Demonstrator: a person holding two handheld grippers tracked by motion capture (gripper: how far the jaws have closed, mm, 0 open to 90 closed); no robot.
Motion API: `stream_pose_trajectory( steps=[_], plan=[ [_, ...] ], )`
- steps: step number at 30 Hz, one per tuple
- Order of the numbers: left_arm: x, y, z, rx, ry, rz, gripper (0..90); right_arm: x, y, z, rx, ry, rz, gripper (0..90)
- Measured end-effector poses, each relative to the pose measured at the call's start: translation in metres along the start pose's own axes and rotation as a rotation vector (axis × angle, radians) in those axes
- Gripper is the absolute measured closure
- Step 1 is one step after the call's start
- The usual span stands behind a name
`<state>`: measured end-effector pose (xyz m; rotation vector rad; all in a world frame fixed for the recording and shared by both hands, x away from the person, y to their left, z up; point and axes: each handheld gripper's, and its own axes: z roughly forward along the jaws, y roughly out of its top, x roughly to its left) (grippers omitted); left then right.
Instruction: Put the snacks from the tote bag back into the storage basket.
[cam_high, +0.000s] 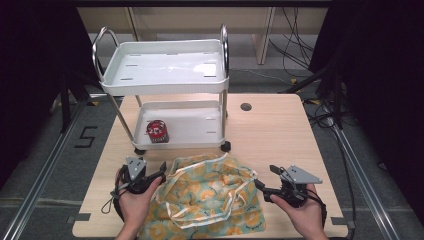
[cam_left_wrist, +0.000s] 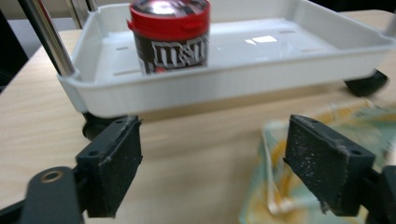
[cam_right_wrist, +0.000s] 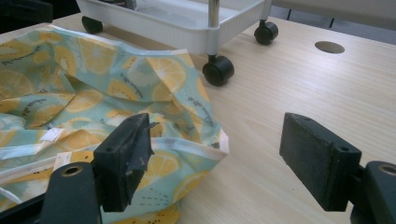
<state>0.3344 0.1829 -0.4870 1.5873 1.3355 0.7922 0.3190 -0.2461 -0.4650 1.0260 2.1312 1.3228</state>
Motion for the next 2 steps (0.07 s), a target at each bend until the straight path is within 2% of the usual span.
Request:
stream_pose_trajectory(
  steps=[1,2],
  plan=[
    [-0.0008,-0.0026,-0.0026,0.002,-0.008,-0.002,20.7,0.0010,-0.0005,-0.0008,0.000,-0.002,0.018,25.7],
    [-0.0008,-0.0026,-0.0026,0.002,-0.008,-0.002,21.3,-0.0018,-0.0004,-0.0012,0.006,0.002,-0.006,25.7]
  ],
)
